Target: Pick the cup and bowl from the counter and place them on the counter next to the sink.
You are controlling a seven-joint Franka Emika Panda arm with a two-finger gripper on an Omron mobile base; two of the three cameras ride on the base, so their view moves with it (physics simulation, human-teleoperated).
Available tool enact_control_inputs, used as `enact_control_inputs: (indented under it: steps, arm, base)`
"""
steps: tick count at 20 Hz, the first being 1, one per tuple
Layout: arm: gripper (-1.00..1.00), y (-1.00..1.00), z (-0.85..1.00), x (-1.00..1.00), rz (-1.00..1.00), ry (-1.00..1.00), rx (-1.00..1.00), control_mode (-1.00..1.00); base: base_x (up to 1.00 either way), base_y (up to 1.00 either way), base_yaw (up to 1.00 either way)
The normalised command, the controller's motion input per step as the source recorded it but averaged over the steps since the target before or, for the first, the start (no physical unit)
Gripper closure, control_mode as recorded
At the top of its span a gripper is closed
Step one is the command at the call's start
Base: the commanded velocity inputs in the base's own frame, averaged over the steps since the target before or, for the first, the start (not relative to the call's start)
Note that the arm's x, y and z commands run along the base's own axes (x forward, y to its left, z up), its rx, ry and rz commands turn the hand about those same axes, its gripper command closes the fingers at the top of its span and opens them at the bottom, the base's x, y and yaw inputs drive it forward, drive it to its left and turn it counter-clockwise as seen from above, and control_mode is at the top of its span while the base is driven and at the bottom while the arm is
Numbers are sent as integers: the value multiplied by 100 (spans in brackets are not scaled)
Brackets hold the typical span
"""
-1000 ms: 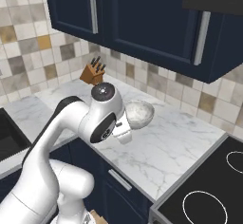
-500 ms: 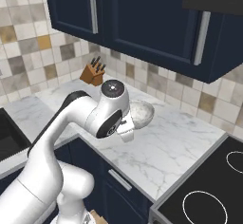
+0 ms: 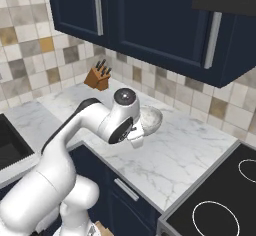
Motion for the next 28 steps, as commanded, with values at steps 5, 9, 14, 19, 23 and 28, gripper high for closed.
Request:
enact_control_inputs:
  steps: [5, 9, 14, 19, 23, 28]
  arm:
    - [-100, -4, -16, 37, 0, 4, 0, -100]
    - [-100, -8, -6, 41, 0, 4, 0, -100]
    - [-100, -8, 0, 26, 0, 4, 0, -100]
    - [-100, -7, -2, 31, 0, 0, 0, -100]
    - [-100, -1, -9, 33, 0, 0, 0, -100]
    - [-100, 0, -15, 24, 0, 0, 0, -100]
  base:
    - [0, 0, 0]
    - [0, 0, 0]
    - [0, 0, 0]
    - [0, 0, 0]
    - [0, 0, 0]
    - [0, 0, 0]
